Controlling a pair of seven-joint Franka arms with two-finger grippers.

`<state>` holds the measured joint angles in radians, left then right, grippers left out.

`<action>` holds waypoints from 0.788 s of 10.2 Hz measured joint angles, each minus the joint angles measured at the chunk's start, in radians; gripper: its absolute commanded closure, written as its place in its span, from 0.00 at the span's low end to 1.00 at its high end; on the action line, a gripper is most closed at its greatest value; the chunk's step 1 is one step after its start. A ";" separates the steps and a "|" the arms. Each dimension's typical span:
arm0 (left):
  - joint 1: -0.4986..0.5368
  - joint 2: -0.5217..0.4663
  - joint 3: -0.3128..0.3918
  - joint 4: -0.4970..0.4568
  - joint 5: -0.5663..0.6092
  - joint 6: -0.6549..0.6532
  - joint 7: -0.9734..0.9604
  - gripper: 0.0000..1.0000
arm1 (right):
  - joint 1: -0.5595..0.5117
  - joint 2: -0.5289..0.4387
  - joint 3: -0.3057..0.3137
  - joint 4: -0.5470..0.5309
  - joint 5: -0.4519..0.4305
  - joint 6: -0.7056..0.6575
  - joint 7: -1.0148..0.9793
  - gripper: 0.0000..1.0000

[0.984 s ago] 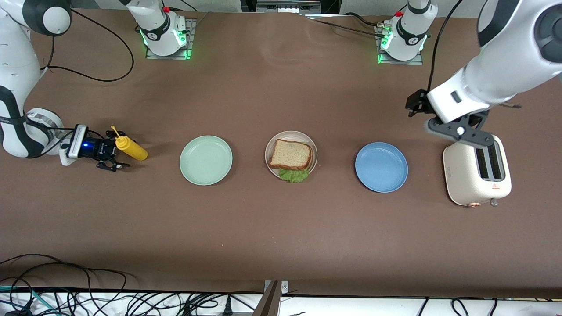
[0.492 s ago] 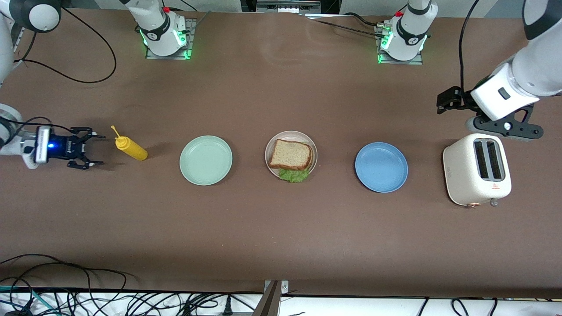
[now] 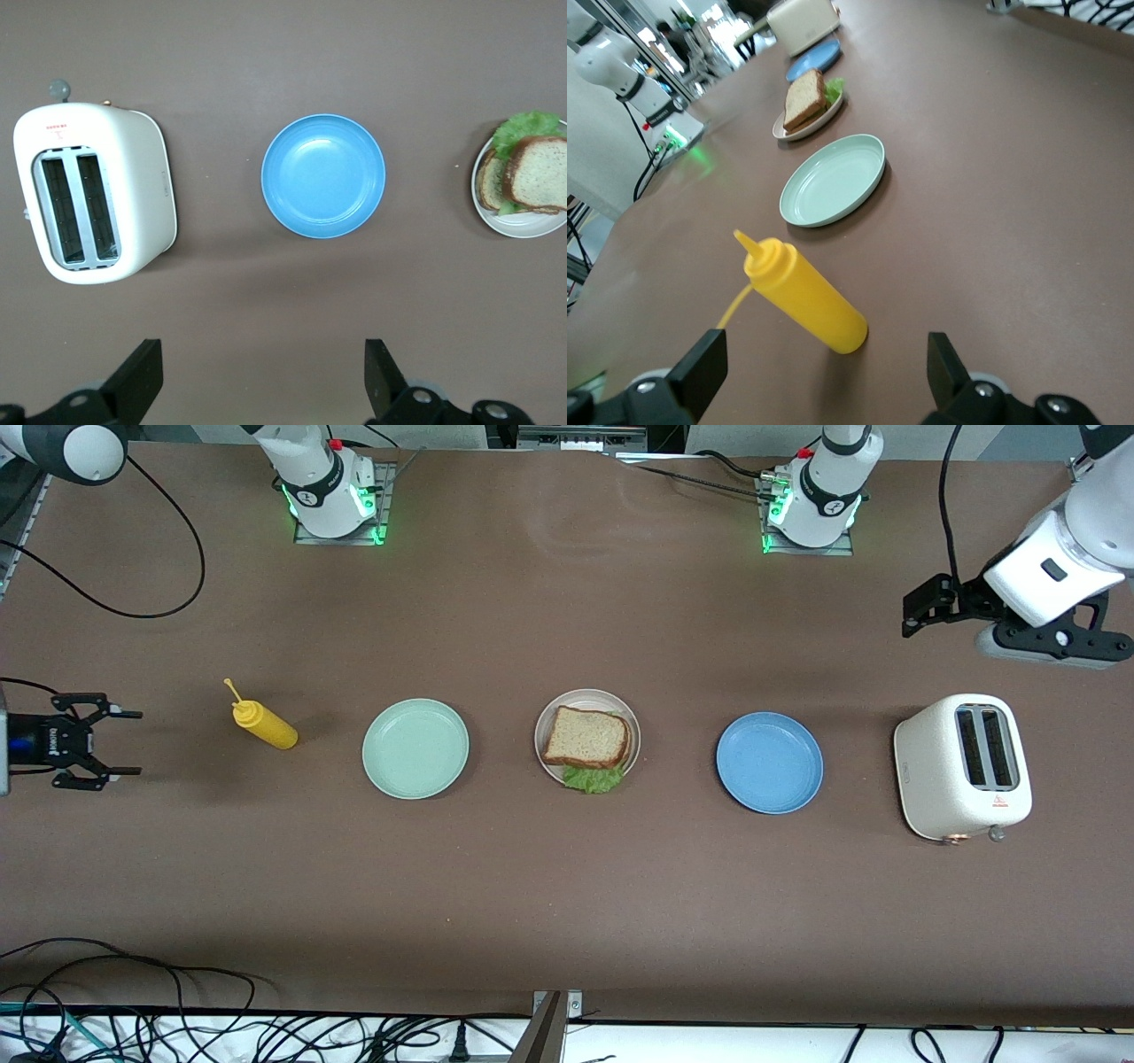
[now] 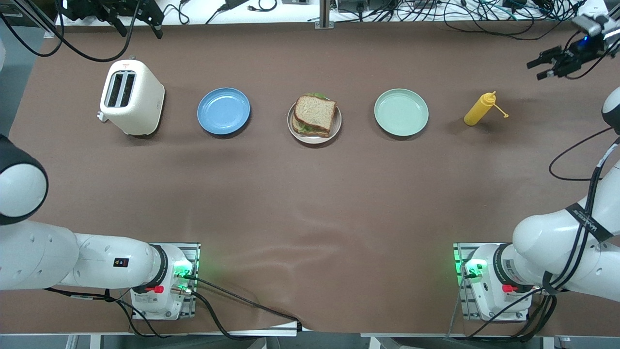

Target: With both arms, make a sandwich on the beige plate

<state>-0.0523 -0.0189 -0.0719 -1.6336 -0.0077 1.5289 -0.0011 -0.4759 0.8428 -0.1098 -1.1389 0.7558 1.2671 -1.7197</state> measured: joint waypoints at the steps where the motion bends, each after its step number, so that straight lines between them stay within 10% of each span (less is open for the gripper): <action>1: 0.003 -0.009 -0.018 -0.008 0.018 0.002 0.000 0.00 | 0.019 -0.028 0.000 0.030 -0.042 -0.003 0.087 0.00; 8: 0.018 -0.010 -0.024 -0.010 0.030 0.001 0.000 0.00 | 0.268 -0.281 0.003 0.082 -0.461 0.025 0.868 0.00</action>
<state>-0.0343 -0.0291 -0.0960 -1.6438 0.0225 1.5301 -0.0015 -0.2077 0.5616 -0.1071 -1.0570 0.2951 1.2923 -0.8522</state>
